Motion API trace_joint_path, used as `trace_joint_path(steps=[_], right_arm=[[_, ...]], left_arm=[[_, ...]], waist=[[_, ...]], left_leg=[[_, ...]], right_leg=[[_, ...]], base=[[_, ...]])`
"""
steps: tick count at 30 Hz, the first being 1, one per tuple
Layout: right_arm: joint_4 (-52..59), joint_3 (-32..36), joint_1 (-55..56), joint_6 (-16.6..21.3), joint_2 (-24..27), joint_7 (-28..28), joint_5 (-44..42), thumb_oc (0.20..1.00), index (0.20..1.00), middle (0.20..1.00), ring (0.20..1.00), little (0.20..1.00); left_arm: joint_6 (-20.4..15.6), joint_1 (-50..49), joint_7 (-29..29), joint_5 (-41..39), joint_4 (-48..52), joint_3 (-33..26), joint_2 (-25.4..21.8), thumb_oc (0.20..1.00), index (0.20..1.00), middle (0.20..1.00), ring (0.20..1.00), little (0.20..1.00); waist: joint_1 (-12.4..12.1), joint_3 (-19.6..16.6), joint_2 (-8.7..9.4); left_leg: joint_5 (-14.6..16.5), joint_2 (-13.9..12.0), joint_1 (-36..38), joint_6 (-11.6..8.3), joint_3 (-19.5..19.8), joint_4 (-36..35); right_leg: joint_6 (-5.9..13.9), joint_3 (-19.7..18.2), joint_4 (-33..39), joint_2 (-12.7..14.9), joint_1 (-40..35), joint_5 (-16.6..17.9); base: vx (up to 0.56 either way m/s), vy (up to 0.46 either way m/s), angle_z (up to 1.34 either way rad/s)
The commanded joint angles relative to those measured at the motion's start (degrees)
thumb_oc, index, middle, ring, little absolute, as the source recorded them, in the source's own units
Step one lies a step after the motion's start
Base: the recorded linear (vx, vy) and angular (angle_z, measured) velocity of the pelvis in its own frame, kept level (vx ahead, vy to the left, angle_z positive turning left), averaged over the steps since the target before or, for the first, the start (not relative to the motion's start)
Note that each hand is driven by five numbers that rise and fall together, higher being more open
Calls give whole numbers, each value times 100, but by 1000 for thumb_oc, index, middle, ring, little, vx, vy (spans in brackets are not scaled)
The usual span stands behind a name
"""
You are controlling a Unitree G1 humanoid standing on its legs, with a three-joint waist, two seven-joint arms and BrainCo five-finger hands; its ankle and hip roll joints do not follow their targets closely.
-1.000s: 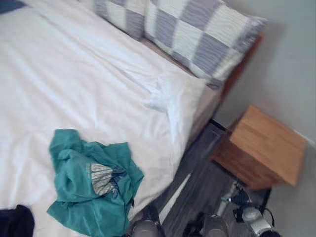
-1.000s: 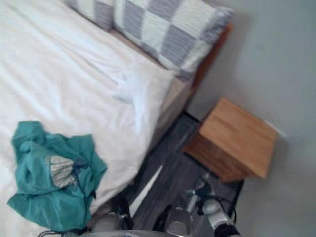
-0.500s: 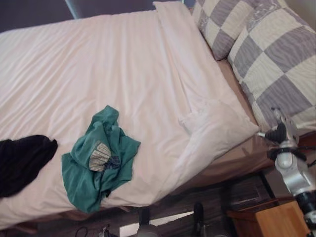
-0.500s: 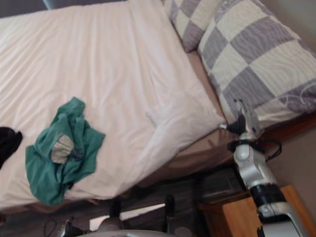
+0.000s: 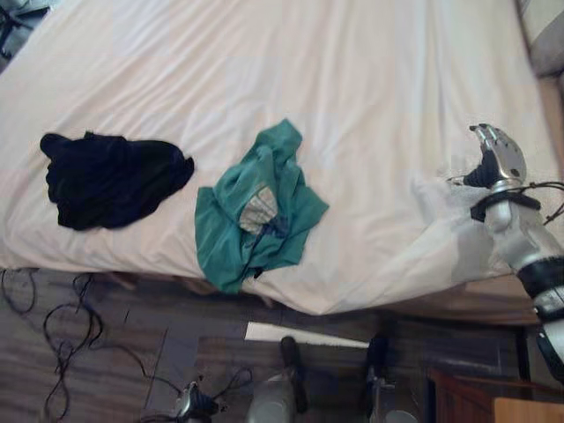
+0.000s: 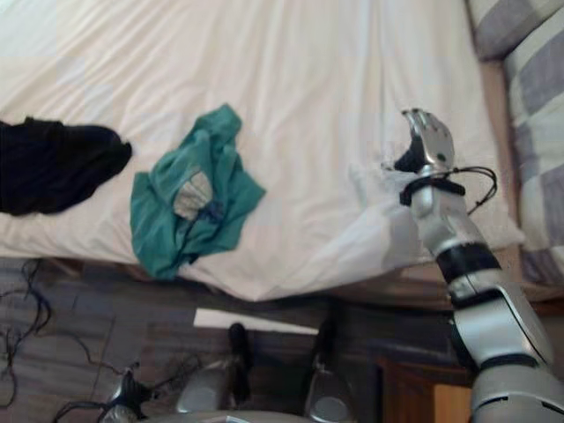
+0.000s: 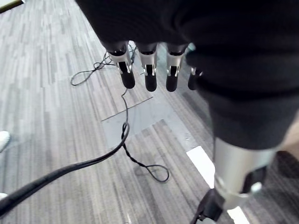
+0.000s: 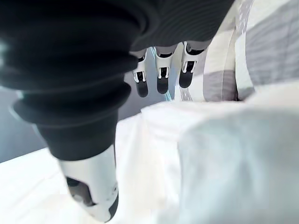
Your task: Tidy up the quilt and then pick up the clothes from the bed and put them into the laundry hamper.
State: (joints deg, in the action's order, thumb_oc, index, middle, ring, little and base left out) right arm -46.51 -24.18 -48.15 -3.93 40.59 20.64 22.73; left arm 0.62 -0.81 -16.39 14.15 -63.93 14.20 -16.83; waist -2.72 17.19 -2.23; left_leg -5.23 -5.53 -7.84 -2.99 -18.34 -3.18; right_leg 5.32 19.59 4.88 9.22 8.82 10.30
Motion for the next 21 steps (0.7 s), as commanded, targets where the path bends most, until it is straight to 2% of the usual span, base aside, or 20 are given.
trace_joint_path(steps=[1, 4, 7, 9, 10, 11, 12, 13, 16, 19, 21], right_arm=[[-961, -60, -200, -79, -111, -281, -741, 200, 200, 200, 200, 200], [-1207, 144, 164, -160, -287, -371, -882, 200, 200, 200, 200, 200], [-392, 768, 1514, -174, -406, -367, -1075, 200, 200, 200, 200, 200], [841, 1668, 3129, -75, -268, -357, -1062, 200, 200, 200, 200, 200], [867, 1692, 3163, -85, -269, -363, -1055, 200, 200, 200, 200, 200], [1268, 2027, 3712, -50, -281, -407, -1088, 200, 200, 200, 200, 200], [1633, 2525, 4499, 85, -573, -295, -1396, 313, 313, 313, 313, 313], [1627, 2643, 4727, 142, -776, -274, -1499, 1000, 1000, 1000, 1000, 1000], [873, 2707, 5480, 20, -1551, -285, -1458, 1000, 1000, 1000, 1000, 1000], [356, 2791, 5617, -151, -1766, -160, -1419, 1000, 1000, 1000, 1000, 1000], [313, 3221, 5868, -301, -1795, 134, -1507, 1000, 1000, 1000, 1000, 1000]], left_arm=[[-71, 388, -116, -103, -198, 392, -88, 1000, 1000, 1000, 1000, 1000], [-28, 476, -63, -84, -215, 408, -47, 1000, 1000, 1000, 1000, 1000], [91, 484, -30, -74, -284, 237, 11, 1000, 1000, 1000, 1000, 1000], [229, 420, 42, 111, -411, -79, 2, 1000, 1000, 1000, 1000, 1000], [230, 415, 42, 111, -410, -63, -2, 1000, 1000, 1000, 1000, 1000], [270, 378, 72, 193, -435, -137, -7, 1000, 1000, 1000, 1000, 1000], [299, 335, 86, 292, -528, -205, 26, 1000, 1000, 1000, 1000, 1000], [296, 324, 96, 304, -554, -206, 46, 1000, 1000, 1000, 1000, 1000], [325, 320, 177, 376, -610, -299, 101, 1000, 1000, 1000, 1000, 1000], [372, 318, 166, 342, -583, -336, 90, 1000, 1000, 1000, 1000, 1000], [378, 284, 142, 292, -433, -315, 99, 1000, 1000, 1000, 1000, 1000]], waist=[[4, 85, -75], [65, 77, -38], [226, 31, 60], [462, -96, 198], [446, -102, 198], [521, -159, 238], [687, -270, 311], [718, -321, 330], [926, -493, 448], [987, -563, 500], [1062, -611, 554]], left_leg=[[85, -489, 346, -515, -78, 62], [155, -458, 408, -498, -72, 74], [258, -395, 533, -451, -86, 54], [389, -311, 746, -390, -130, -24], [388, -309, 752, -390, -133, -27], [420, -285, 828, -373, -156, -62], [478, -247, 969, -346, -222, -117], [499, -227, 1007, -327, -244, -128], [601, -201, 1202, -269, -367, -182], [659, -187, 1274, -249, -409, -182], [715, -163, 1353, -225, -447, -182]], right_leg=[[358, -217, -510, 47, -142, -1150], [373, -220, -548, 100, -193, -1143], [413, -266, -567, 136, -235, -1100], [467, -319, -552, 169, -324, -1033], [468, -321, -549, 169, -328, -1032], [488, -333, -536, 177, -372, -1011], [540, -387, -498, 196, -438, -943], [553, -423, -480, 203, -456, -920], [615, -553, -433, 209, -522, -831], [649, -591, -429, 221, -556, -810], [697, -637, -441, 261, -597, -767]], base=[[-56, 40, 8], [-37, 66, 3], [-25, 67, 1], [10, 62, -5], [14, 61, -1], [28, 77, -8], [39, 100, -18], [28, 114, -32], [12, 119, -57], [25, 59, -32], [21, 80, -21]])
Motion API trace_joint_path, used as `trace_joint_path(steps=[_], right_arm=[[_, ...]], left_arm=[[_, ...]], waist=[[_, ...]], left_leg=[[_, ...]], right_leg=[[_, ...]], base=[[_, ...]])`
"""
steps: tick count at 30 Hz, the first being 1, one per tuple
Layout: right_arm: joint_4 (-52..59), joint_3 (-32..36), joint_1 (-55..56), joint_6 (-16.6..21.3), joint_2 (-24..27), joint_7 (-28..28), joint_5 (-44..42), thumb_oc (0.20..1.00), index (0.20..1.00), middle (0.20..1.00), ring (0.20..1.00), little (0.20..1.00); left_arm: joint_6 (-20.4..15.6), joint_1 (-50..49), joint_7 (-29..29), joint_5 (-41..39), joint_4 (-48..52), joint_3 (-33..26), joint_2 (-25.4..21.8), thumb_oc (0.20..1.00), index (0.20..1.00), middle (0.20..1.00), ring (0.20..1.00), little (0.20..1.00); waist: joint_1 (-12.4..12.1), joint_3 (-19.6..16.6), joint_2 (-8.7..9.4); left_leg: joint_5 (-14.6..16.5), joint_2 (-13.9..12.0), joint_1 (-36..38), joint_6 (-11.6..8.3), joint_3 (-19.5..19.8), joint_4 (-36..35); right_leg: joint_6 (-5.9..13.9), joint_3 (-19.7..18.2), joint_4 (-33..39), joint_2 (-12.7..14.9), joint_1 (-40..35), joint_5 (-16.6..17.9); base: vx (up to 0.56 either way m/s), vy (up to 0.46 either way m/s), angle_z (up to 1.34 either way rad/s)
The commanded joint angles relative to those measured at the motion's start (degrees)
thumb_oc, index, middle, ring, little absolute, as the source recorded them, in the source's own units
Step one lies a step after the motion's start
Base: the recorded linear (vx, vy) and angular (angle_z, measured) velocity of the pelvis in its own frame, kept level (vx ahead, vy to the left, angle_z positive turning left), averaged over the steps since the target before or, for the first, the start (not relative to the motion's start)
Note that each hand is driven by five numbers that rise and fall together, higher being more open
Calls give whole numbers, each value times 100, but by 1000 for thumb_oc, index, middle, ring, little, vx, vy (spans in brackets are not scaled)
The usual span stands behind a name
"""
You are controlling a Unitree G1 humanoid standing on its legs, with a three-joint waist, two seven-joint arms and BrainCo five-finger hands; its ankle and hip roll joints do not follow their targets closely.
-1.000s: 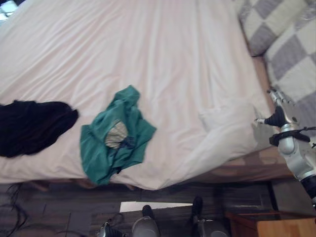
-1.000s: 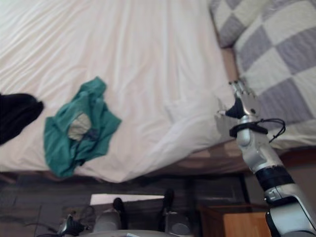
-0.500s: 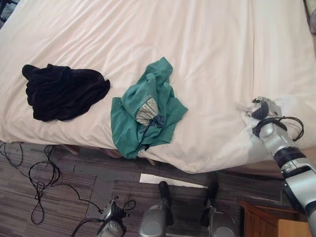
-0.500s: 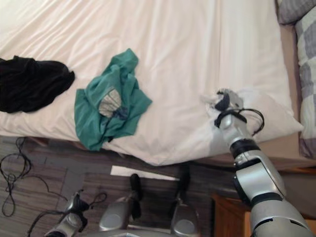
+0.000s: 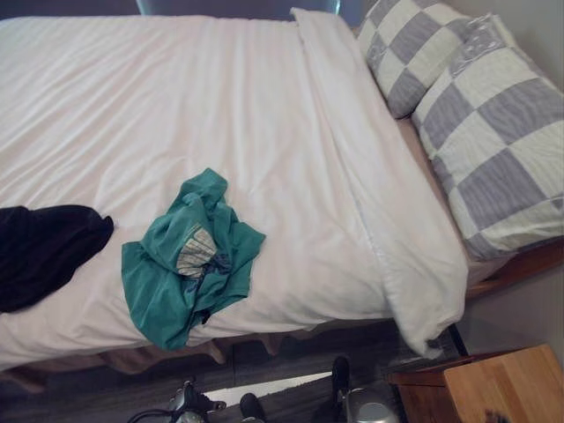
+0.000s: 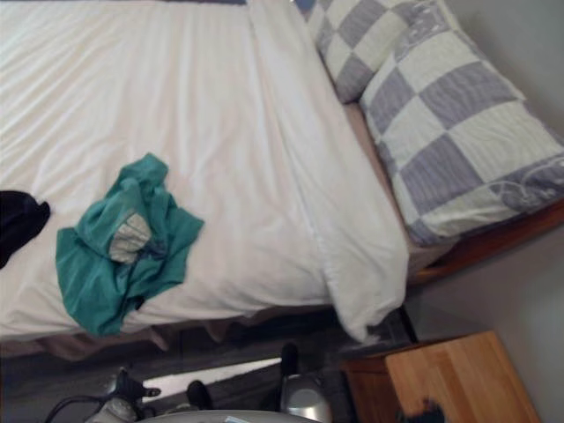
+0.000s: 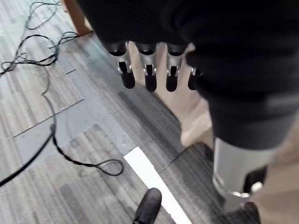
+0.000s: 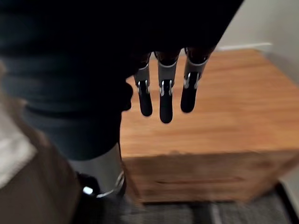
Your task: Tidy up the quilt and then pick up the clothes from the bed and put them into the laundry hamper.
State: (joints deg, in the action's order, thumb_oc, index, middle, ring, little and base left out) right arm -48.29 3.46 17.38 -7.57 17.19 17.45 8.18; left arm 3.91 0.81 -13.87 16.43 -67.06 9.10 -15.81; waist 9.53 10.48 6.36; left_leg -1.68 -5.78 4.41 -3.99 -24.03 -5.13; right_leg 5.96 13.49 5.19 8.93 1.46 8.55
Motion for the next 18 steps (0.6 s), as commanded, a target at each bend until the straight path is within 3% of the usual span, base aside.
trace_joint_path(steps=[1, 5, 6, 9, 13, 16, 18], right_arm=[[635, 620, -636, 64, 611, 582, -70, 1000, 1000, 1000, 1000, 1000], [1775, 1227, -557, 136, 977, 1101, 238, 1000, 1000, 1000, 1000, 1000], [2332, 1460, -797, 303, 1154, 1410, 285, 200, 200, 200, 200, 200], [2703, 1467, -1141, 418, 1290, 1538, 282, 200, 200, 200, 200, 200], [2854, 963, -2109, 516, 1498, 1627, 268, 200, 200, 200, 200, 200], [2396, 480, -2730, 441, 1616, 1655, 173, 200, 200, 200, 200, 200], [1443, 63, -3105, 409, 1499, 1490, -163, 200, 200, 200, 200, 200]], left_arm=[[44, 117, -125, 59, -93, 204, 21, 1000, 1000, 1000, 1000, 1000], [3, 68, -163, 55, -60, 241, 157, 1000, 1000, 1000, 1000, 1000], [-15, 34, -173, 84, -110, 280, 205, 1000, 1000, 1000, 1000, 1000], [-24, 23, -155, 87, -109, 323, 211, 1000, 1000, 1000, 1000, 1000], [-45, 60, -124, 71, -51, 441, 99, 1000, 1000, 1000, 1000, 1000], [-61, 123, -206, -50, 74, 512, 49, 1000, 1000, 1000, 1000, 1000], [-114, 181, -250, -192, 157, 568, 38, 1000, 1000, 1000, 1000, 1000]], waist=[[-131, 53, -289], [-97, 55, -296], [-140, 74, -312], [-221, 121, -342], [-480, 324, -447], [-656, 586, -600], [-732, 683, -749]], left_leg=[[375, -127, 148, -116, 111, 13], [435, -68, 197, -71, 86, 13], [457, -51, 203, -53, 108, 13], [457, -36, 201, -42, 129, 13], [369, -8, 84, -47, 221, 13], [284, 37, -137, -50, 312, 91], [196, 86, -396, -65, 371, 123]], right_leg=[[651, -38, -479, 306, 129, -580], [694, -101, -502, 365, 114, -554], [695, -111, -517, 397, 116, -567], [684, -112, -536, 418, 120, -587], [650, -58, -604, 481, 221, -615], [620, -30, -635, 560, 330, -605], [619, 17, -526, 585, 454, -509]], base=[[12, 90, -21], [5, 40, -4], [11, 10, 4], [5, -10, 3], [-33, -45, 10], [-62, -26, 22], [-59, -1, 38]])
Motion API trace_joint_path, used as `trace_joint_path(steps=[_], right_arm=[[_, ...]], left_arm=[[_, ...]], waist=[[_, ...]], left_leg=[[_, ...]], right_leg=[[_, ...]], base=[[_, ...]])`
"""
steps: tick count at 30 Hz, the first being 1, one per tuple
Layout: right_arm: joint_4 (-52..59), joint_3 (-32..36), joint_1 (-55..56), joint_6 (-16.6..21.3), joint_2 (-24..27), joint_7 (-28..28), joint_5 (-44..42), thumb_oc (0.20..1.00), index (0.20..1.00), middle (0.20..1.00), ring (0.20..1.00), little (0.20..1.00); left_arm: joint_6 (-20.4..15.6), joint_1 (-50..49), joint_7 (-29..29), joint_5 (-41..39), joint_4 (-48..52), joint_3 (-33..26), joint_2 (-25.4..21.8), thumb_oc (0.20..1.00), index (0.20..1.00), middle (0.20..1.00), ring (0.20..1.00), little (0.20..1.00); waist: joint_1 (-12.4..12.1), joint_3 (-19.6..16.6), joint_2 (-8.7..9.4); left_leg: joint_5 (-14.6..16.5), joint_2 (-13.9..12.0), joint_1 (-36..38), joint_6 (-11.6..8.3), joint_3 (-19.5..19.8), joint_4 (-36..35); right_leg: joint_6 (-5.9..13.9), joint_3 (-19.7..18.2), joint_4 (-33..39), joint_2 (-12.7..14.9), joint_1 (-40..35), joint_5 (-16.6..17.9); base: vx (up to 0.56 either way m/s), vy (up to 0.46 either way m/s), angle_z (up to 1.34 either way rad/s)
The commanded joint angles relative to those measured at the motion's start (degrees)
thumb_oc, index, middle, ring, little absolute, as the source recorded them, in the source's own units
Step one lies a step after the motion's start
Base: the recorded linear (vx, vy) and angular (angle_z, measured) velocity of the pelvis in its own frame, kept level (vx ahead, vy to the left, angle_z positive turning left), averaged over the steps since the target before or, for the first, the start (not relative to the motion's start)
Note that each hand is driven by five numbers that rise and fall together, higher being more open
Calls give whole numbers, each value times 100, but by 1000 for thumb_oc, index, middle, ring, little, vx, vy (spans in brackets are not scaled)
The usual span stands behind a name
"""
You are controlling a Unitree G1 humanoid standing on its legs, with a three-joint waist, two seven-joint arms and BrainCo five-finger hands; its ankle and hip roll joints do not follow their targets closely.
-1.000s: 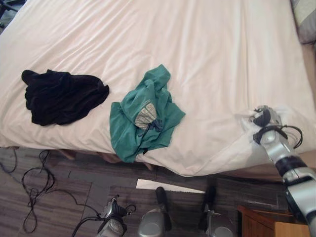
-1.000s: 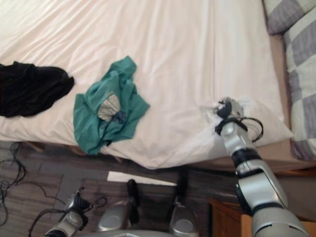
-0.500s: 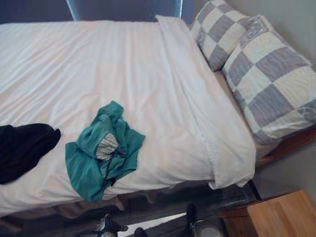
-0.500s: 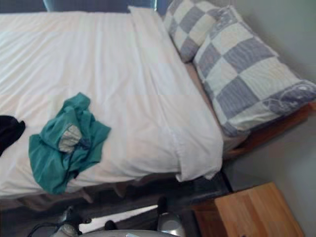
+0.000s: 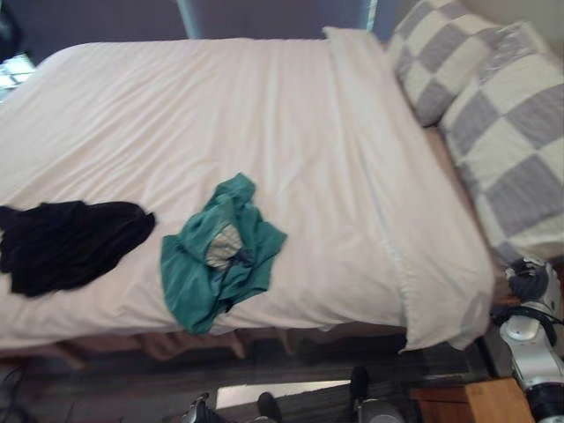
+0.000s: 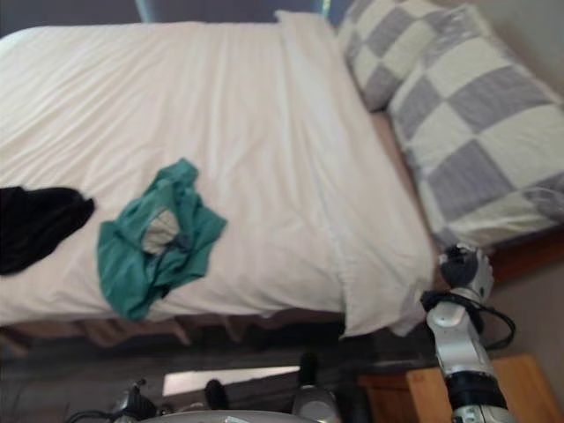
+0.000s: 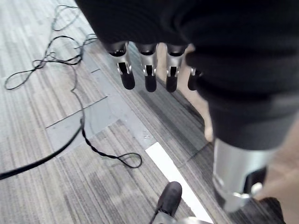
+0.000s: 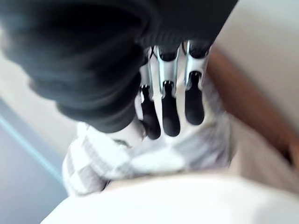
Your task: Tidy up the quilt and then pick up the clothes from the bed and put them into the laundry hamper.
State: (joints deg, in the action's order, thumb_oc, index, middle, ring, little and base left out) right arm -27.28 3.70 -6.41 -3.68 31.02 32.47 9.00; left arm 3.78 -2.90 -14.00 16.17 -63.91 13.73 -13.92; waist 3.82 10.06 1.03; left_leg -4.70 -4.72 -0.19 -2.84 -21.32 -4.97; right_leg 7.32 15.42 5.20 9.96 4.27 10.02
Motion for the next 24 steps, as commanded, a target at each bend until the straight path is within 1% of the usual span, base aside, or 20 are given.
trace_joint_path(steps=[1, 2, 3, 4, 5, 6, 9, 11, 12, 13, 14, 15, 17, 18, 19, 20, 21, 22, 23, 24], right_arm=[[-660, 38, -728, 21, 116, -12, -246, 200, 200, 200, 200, 200], [-1120, -73, -765, -14, 37, -102, -366, 200, 200, 200, 200, 200], [-1861, -261, -860, -42, -112, -223, -551, 200, 200, 200, 200, 200], [-2216, -347, -823, -73, -236, -319, -608, 200, 200, 200, 200, 200], [-2229, -352, -833, -65, -236, -318, -611, 200, 200, 200, 200, 200], [-2523, -403, -794, -91, -369, -409, -687, 200, 200, 200, 200, 200], [-3436, -582, -520, -174, -739, -797, -743, 200, 200, 200, 200, 200], [-3971, -663, -214, -253, -994, -1100, -661, 200, 200, 200, 200, 200], [-4086, -665, -51, -265, -1098, -1201, -644, 200, 200, 200, 200, 200], [-4085, -665, -48, -264, -1100, -1201, -644, 200, 200, 200, 200, 200], [-4375, -651, 361, -282, -1295, -1423, -590, 200, 200, 200, 200, 200], [-4591, -636, 515, -297, -1362, -1545, -581, 200, 200, 200, 200, 200], [-4947, -713, 597, -399, -1419, -1913, -476, 200, 200, 200, 200, 200], [-5286, -936, 681, -478, -1496, -2310, -157, 231, 231, 231, 231, 231], [-5288, -936, 680, -477, -1496, -2311, -156, 655, 655, 655, 655, 655], [-5391, -1117, 743, -454, -1507, -2584, 31, 1000, 1000, 1000, 1000, 1000], [-5391, -1118, 744, -454, -1507, -2584, 31, 1000, 1000, 1000, 1000, 1000], [-5410, -1204, 735, -475, -1535, -2677, 157, 1000, 1000, 1000, 1000, 1000], [-5272, -1239, 677, -443, -1469, -2624, 155, 1000, 1000, 1000, 1000, 1000], [-5272, -1239, 676, -443, -1469, -2625, 155, 1000, 1000, 1000, 1000, 1000]], left_arm=[[-100, 553, -236, -166, -159, 105, -151, 1000, 1000, 1000, 1000, 1000], [-124, 580, -264, -211, -135, 129, -159, 1000, 1000, 1000, 1000, 1000], [-143, 644, -274, -270, -140, 178, -146, 1000, 1000, 1000, 1000, 1000], [-146, 687, -290, -293, -151, 196, -143, 1000, 1000, 1000, 1000, 1000], [-147, 688, -291, -294, -152, 192, -144, 1000, 1000, 1000, 1000, 1000], [-134, 735, -304, -314, -170, 207, -150, 1000, 1000, 1000, 1000, 1000], [-83, 818, -337, -270, -332, 209, -167, 1000, 1000, 1000, 1000, 1000], [-44, 835, -317, -148, -497, 207, -177, 1000, 1000, 1000, 1000, 1000], [-32, 811, -299, -106, -545, 185, -192, 1000, 1000, 1000, 1000, 1000], [-33, 809, -299, -106, -544, 185, -193, 1000, 1000, 1000, 1000, 1000], [-33, 765, -252, 3, -611, 165, -214, 1000, 1000, 1000, 1000, 1000], [-58, 756, -229, 56, -643, 169, -221, 1000, 1000, 1000, 1000, 1000], [-80, 791, -118, 67, -634, 191, -254, 1000, 1000, 1000, 1000, 1000], [-122, 881, 60, 100, -607, 251, -346, 1000, 1000, 1000, 1000, 1000], [-122, 880, 61, 100, -606, 250, -347, 1000, 1000, 1000, 1000, 1000], [-129, 926, 212, 144, -553, 293, -460, 1000, 1000, 1000, 1000, 1000], [-128, 924, 213, 144, -552, 293, -461, 1000, 1000, 1000, 1000, 1000], [-151, 916, 337, 204, -574, 257, -497, 1000, 1000, 1000, 1000, 1000], [-186, 907, 365, 173, -475, 256, -488, 1000, 1000, 1000, 1000, 1000], [-185, 907, 366, 173, -474, 256, -488, 1000, 1000, 1000, 1000, 1000]], waist=[[-160, 724, -216], [-194, 758, -261], [-210, 822, -291], [-223, 863, -285], [-218, 860, -284], [-221, 901, -263], [-210, 947, -153], [-179, 894, -56], [-158, 849, -7], [-158, 848, -4], [-107, 740, 95], [-81, 673, 125], [-40, 621, 201], [-62, 594, 180], [-63, 592, 183], [-35, 550, 144], [-38, 551, 146], [-114, 477, 186], [-163, 516, 206], [-160, 517, 201]], left_leg=[[498, -21, 62, -180, 100, 107], [463, -17, -19, -189, 110, 101], [423, -36, -177, -201, 139, 138], [417, -49, -242, -202, 157, 172], [420, -49, -251, -202, 160, 179], [423, -62, -303, -201, 184, 225], [486, -73, -297, -179, 214, 332], [555, -52, -223, -153, 211, 330], [582, -36, -181, -139, 206, 306], [581, -34, -179, -138, 206, 304], [612, 21, -57, -104, 209, 223], [625, 57, 16, -93, 205, 161], [601, 75, 106, -73, 184, 70], [573, 17, 153, -39, 199, 13], [573, 19, 151, -39, 197, 14], [575, -47, 219, -22, 195, -3], [576, -46, 221, -22, 192, -3], [651, 47, 252, -33, 201, 200], [782, 64, -94, -117, 266, 1287], [797, 54, -109, -120, 272, 1315]], right_leg=[[483, -176, -526, 483, 173, -656], [487, -150, -470, 492, 211, -628], [479, -92, -429, 493, 277, -607], [476, -68, -434, 488, 306, -609], [476, -65, -435, 489, 311, -610], [467, -49, -459, 483, 330, -620], [471, -7, -525, 499, 292, -642], [505, 30, -522, 541, 203, -629], [527, 36, -514, 558, 171, -609], [529, 36, -512, 560, 169, -609], [577, 54, -506, 600, 96, -563], [603, 50, -519, 623, 68, -550], [680, -14, -696, 667, 128, -399], [598, -31, -1200, 526, 229, -713], [597, -35, -1217, 530, 240, -723], [532, -185, -1664, 127, 347, -1101], [532, -190, -1674, 129, 351, -1107], [366, 124, -1242, 14, -54, -1289], [177, 72, -752, 5, -373, -1347], [174, 78, -743, -3, -378, -1342]], base=[[-31, 9, 28], [-47, 12, 17], [-62, 12, 12], [-44, 5, 26], [-37, -10, 25], [-29, -2, 19], [-16, 8, 7], [27, 32, 19], [29, 31, 14], [47, 66, 2], [47, 88, -2], [53, 100, -2], [-15, 65, -1], [-51, 49, -15], [-62, 66, -12], [-20, 31, -2], [32, -22, -4], [75, -96, -15], [74, -98, -14], [-1, -51, 0]])
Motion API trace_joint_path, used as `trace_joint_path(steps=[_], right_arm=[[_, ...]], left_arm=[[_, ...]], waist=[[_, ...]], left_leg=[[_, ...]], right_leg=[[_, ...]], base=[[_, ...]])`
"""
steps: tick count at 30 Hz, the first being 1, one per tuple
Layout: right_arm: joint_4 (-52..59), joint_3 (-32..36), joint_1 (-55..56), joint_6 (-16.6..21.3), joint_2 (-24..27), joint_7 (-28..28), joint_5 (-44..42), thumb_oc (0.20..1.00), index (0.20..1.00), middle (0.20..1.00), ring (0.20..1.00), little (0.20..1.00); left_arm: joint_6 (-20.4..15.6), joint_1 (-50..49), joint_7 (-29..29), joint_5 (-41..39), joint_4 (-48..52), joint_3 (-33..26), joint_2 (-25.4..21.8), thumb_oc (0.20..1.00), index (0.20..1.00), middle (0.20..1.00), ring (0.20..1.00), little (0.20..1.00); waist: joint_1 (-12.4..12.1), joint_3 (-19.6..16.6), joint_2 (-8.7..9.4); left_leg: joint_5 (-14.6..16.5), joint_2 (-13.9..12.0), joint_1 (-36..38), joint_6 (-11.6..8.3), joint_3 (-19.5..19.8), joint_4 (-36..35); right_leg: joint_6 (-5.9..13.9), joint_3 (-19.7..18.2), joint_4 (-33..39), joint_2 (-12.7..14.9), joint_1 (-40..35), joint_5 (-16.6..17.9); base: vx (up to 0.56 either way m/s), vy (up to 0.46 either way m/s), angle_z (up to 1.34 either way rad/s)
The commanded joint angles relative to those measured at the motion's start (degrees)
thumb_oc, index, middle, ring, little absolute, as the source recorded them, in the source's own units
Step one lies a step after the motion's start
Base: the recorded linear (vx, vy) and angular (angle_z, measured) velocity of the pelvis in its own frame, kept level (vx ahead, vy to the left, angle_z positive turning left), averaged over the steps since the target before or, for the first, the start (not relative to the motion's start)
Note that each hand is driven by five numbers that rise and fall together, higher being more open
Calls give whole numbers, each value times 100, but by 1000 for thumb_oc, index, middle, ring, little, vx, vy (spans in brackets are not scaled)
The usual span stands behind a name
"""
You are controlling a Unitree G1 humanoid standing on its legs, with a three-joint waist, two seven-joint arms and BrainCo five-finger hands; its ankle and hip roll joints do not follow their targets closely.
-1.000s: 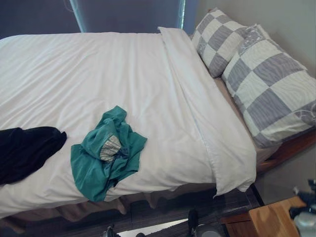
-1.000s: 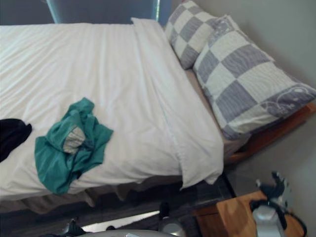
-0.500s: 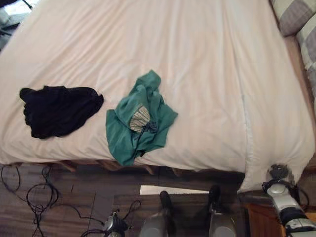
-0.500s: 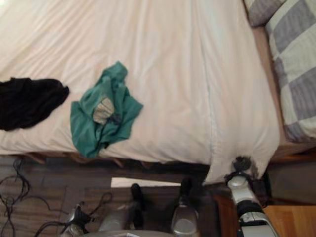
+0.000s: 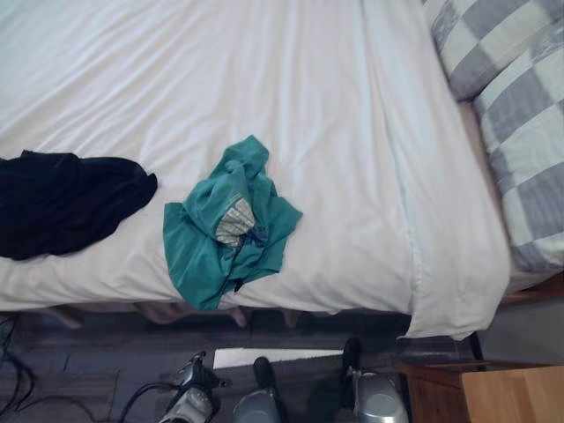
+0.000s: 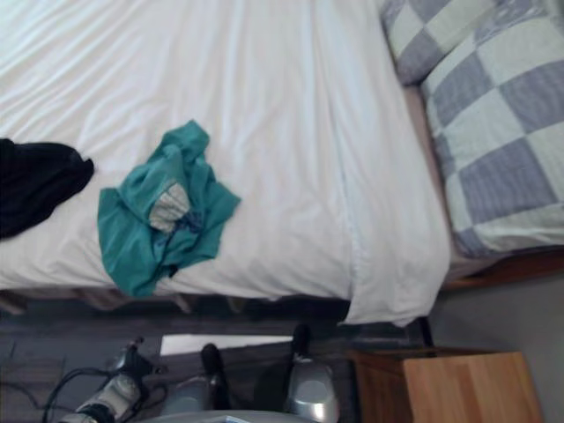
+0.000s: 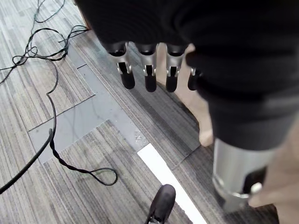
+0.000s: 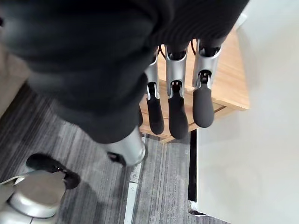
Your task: Tidy up the quilt and then pick up the clothes from the bed and put them into the laundry hamper.
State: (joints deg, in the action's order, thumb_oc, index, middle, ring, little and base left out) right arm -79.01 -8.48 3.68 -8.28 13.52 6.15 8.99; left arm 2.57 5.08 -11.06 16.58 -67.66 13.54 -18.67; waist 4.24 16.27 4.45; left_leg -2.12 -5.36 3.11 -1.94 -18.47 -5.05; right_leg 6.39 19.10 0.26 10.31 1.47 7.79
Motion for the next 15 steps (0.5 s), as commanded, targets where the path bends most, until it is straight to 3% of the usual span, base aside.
trace_joint_path(steps=[1, 3, 4, 5, 6, 7, 8, 9, 10, 12, 13, 14, 15], right_arm=[[-49, -57, -421, 21, 335, 29, 162, 1000, 1000, 1000, 1000, 1000], [67, -202, -747, 21, 501, 146, 164, 1000, 1000, 1000, 1000, 1000], [125, -228, -828, 23, 532, 175, 163, 1000, 1000, 1000, 1000, 1000], [214, -203, -892, 22, 530, 163, 96, 1000, 1000, 1000, 1000, 1000], [470, -124, -883, 104, 483, 124, -105, 1000, 1000, 1000, 1000, 1000], [473, -125, -878, 103, 485, 124, -106, 1000, 1000, 1000, 1000, 1000], [522, -108, -871, 138, 476, 113, -187, 1000, 1000, 1000, 1000, 1000], [550, -44, -752, 164, 415, 147, -235, 1000, 1000, 1000, 1000, 1000], [532, -11, -736, 162, 391, 131, -222, 1000, 1000, 1000, 1000, 1000], [424, 76, -658, 148, 305, 96, -149, 1000, 1000, 1000, 1000, 1000], [407, 173, -594, 179, 278, 130, -125, 1000, 1000, 1000, 1000, 1000], [408, 186, -636, 103, 244, 139, -99, 1000, 1000, 1000, 1000, 1000], [439, 35, -668, 103, 89, 172, 16, 1000, 1000, 1000, 1000, 1000]], left_arm=[[-82, 130, 72, 9, -30, 240, 30, 1000, 1000, 1000, 1000, 1000], [-108, 281, 34, -181, 8, 268, 113, 1000, 1000, 1000, 1000, 1000], [-107, 299, 29, -216, 3, 253, 149, 1000, 1000, 1000, 1000, 1000], [-103, 271, 54, -195, 7, 227, 182, 1000, 1000, 1000, 1000, 1000], [-89, 191, 41, -58, -81, 255, 224, 1000, 1000, 1000, 1000, 1000], [-89, 188, 41, -58, -81, 256, 225, 1000, 1000, 1000, 1000, 1000], [-87, 157, 28, -41, -158, 246, 239, 1000, 1000, 1000, 1000, 1000], [-65, 16, -42, -79, -350, 244, 302, 1000, 1000, 1000, 1000, 1000], [-63, -5, -32, -62, -408, 259, 313, 1000, 1000, 1000, 1000, 1000], [-59, -34, -17, 11, -489, 349, 350, 1000, 1000, 1000, 1000, 1000], [-75, 24, 8, 34, -494, 393, 363, 1000, 1000, 1000, 1000, 1000], [-52, 24, -8, 7, -452, 389, 332, 1000, 1000, 1000, 1000, 1000], [-31, 6, -37, 20, -464, 383, 258, 1000, 1000, 1000, 1000, 1000]], waist=[[-275, -58, -158], [-361, 63, -227], [-345, 16, -276], [-337, -28, -322], [-244, -281, -400], [-247, -278, -394], [-222, -363, -424], [-188, -572, -470], [-171, -634, -471], [-177, -756, -502], [-138, -780, -441], [-171, -724, -307], [-297, -671, -228]], left_leg=[[386, 1, -829, -373, -15, 2010], [-344, -277, -1625, -973, 144, 2997], [-449, -545, -1611, -1029, -3, 2768], [-364, -785, -1336, -929, -256, 2298], [-317, -1018, -850, -777, -428, 1111], [-334, -1003, -824, -775, -439, 1075], [-482, -1183, -733, -802, -339, 711], [-915, -1804, -592, -1098, 185, 236], [-936, -1945, -482, -1171, 277, 203], [-581, -1840, -442, -1177, 630, 281], [-438, -1794, -482, -1226, 572, 353], [-210, -1550, -423, -1115, 477, 475], [5, -1294, -220, -892, 32, 448]], right_leg=[[210, -242, -13, 2, -274, -1089], [81, -147, 203, 83, -408, -1113], [139, -69, 276, 162, -444, -1119], [233, -26, 284, 245, -519, -1106], [411, -33, 188, 427, -496, -1045], [415, -37, 185, 436, -501, -1047], [488, -59, 133, 533, -504, -1045], [704, -130, -84, 934, -550, -1040], [767, -163, -175, 1048, -530, -1034], [861, -186, -289, 1231, -573, -914], [861, -175, -338, 1385, -597, -617], [861, -312, -457, 1643, -424, 128], [861, 531, -739, 2144, -237, 452]], base=[[-78, 11, 7], [-121, 91, 20], [-13, 232, 33], [184, 497, 40], [184, 416, 32], [192, 478, 24], [168, 749, 9], [194, 965, 15], [180, 1021, 14], [105, 608, 4], [42, 529, -2], [-68, 752, -8], [-93, 544, -22]])
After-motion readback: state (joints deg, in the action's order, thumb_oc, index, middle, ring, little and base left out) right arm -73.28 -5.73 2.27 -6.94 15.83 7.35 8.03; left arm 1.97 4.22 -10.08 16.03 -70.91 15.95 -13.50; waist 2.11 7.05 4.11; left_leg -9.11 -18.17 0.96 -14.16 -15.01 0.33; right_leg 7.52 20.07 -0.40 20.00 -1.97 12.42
